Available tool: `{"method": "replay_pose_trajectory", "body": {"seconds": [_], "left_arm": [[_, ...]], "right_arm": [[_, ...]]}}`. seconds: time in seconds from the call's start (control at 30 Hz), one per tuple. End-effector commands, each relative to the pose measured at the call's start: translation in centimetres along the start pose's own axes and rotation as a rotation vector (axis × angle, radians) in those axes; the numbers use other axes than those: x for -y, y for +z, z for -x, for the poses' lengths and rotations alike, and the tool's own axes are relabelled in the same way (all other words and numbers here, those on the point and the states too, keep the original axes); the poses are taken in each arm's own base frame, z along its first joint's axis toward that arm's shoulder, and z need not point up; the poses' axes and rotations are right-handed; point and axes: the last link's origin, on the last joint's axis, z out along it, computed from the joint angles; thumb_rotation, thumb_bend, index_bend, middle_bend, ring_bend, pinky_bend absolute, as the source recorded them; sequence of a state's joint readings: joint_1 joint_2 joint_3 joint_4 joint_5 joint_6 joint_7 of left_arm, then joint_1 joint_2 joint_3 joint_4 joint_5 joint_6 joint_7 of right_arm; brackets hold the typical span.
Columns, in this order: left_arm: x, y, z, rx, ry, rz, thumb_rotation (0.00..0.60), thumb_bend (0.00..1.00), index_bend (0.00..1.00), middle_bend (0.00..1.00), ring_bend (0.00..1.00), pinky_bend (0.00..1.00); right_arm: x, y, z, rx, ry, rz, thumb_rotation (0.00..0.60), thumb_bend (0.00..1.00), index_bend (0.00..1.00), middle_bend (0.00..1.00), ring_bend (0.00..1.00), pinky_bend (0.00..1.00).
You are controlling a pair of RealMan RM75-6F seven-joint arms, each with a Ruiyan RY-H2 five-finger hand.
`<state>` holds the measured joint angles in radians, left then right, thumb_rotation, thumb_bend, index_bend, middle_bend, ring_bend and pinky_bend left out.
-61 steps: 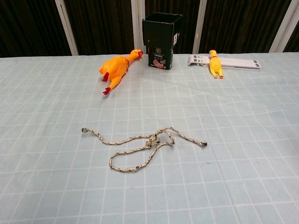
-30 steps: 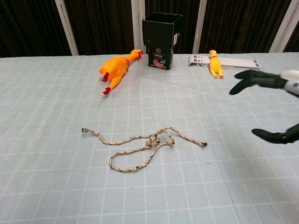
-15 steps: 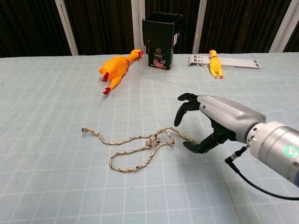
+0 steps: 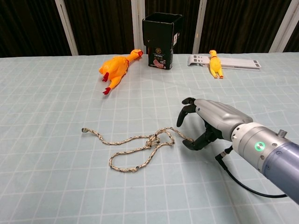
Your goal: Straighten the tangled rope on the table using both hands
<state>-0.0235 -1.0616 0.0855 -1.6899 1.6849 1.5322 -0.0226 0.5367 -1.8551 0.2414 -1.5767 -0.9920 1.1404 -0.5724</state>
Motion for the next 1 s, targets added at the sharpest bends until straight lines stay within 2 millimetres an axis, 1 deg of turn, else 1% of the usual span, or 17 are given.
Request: {"method": "replay_pose_trajectory", "body": {"seconds": [0.03, 0.13, 0.53, 0.73, 1.0], "left_arm": [[0.0, 0.0, 0.0, 0.000, 0.001, 0.001, 0.600, 0.07, 0.09, 0.00, 0.00, 0.00], [0.0, 0.0, 0.0, 0.001, 0.001, 0.003, 0.600, 0.07, 0.09, 0.00, 0.00, 0.00], [-0.1, -0.1, 0.0, -0.001, -0.003, 0.007, 0.600, 0.07, 0.09, 0.00, 0.00, 0.00], [-0.1, 0.0, 0.0, 0.000, -0.002, 0.009, 0.600, 0.07, 0.09, 0.00, 0.00, 0.00], [-0.1, 0.0, 0.1, 0.003, -0.002, 0.010, 0.600, 0.07, 0.09, 0.00, 0.00, 0.00]], "right_arm": [[-0.3, 0.0, 0.2, 0.007, -0.005, 0.018, 0.600, 0.36, 0.42, 0.08, 0.00, 0.00], [-0.5, 0.0, 0.4, 0.011, -0.010, 0.030, 0.600, 0.36, 0.42, 0.08, 0.00, 0.00], [-1.4, 0.4, 0.7, 0.012, -0.004, 0.073, 0.600, 0.35, 0.49, 0.10, 0.00, 0.00], [-1.5, 0.4, 1.1, 0.019, -0.005, 0.073, 0.600, 0.35, 0.49, 0.10, 0.00, 0.00], [-1.2, 0.5, 1.3, 0.017, 0.006, 0.069, 0.600, 0.44, 0.51, 0.10, 0.00, 0.00]]}}
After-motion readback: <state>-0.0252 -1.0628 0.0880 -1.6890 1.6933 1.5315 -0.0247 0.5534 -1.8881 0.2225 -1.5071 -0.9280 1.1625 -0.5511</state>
